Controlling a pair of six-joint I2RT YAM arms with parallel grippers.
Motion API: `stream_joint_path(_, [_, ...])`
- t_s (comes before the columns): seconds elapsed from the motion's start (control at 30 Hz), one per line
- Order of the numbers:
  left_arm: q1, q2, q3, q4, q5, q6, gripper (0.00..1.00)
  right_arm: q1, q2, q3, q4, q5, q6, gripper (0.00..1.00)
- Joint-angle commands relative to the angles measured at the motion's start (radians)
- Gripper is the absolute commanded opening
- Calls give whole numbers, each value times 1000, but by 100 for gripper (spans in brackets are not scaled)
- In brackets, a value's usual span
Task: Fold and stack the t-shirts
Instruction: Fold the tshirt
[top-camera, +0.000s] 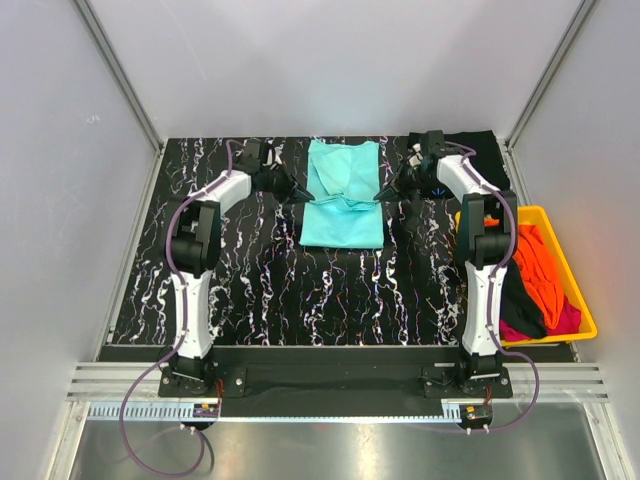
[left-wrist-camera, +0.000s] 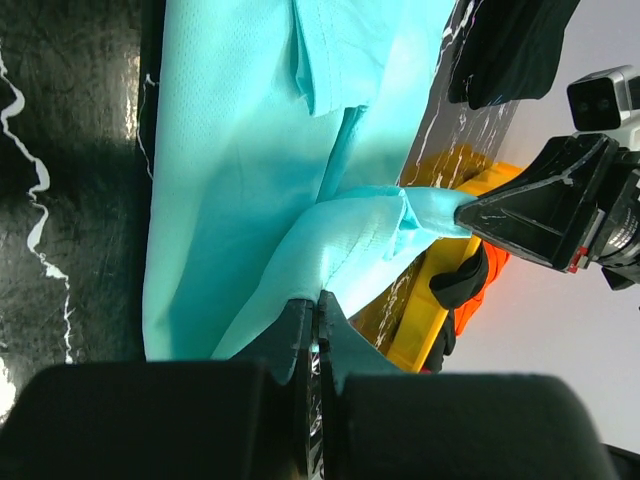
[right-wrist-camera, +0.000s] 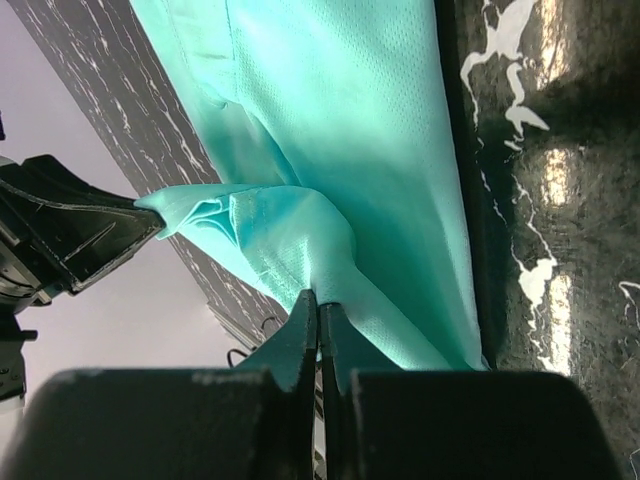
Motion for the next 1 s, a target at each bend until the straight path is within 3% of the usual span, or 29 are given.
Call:
stream_joint_path(0.0, [4, 19, 70, 20, 44, -10, 0, -14, 12, 77, -12, -46, -8, 0])
stream_joint_path(0.87, [28, 247, 300, 110, 88, -77, 6, -51, 225, 329, -41, -104, 54, 6])
stream_joint_path(0.97, [27, 267, 311, 130, 87, -94, 9, -60, 252, 363, -45, -97, 63, 15])
